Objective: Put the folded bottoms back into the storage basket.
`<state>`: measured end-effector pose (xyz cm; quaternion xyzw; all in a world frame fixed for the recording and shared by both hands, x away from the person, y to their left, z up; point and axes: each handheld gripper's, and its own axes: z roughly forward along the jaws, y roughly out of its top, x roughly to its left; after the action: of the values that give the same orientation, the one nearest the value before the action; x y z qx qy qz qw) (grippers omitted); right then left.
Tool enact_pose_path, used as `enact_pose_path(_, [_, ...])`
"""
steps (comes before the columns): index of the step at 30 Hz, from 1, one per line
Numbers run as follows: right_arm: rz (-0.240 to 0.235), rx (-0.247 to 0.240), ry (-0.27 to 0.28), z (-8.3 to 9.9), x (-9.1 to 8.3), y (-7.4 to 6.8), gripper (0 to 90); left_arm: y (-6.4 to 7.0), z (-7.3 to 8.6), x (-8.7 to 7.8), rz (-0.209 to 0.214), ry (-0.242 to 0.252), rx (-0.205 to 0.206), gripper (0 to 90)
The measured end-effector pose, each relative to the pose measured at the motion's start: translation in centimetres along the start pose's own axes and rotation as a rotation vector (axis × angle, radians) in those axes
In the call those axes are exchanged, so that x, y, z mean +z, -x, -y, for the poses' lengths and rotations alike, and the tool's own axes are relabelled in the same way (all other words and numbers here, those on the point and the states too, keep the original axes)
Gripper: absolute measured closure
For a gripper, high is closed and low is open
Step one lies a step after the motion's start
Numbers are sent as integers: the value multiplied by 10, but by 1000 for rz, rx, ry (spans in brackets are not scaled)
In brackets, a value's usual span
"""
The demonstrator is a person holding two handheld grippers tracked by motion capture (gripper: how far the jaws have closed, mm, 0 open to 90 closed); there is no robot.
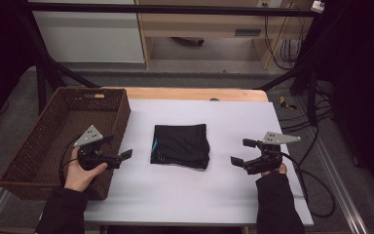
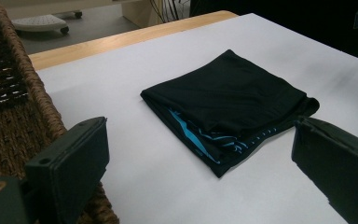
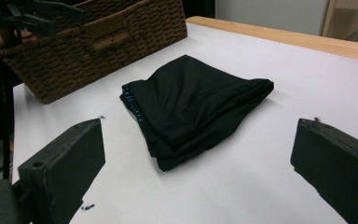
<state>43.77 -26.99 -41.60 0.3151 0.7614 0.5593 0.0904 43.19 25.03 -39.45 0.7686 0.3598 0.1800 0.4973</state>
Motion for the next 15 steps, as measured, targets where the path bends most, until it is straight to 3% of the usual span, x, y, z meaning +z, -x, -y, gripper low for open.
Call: enact_pose_path(15, [-4, 3, 2, 0, 0, 0, 30, 1, -4, -1, -2, -5, 4, 39])
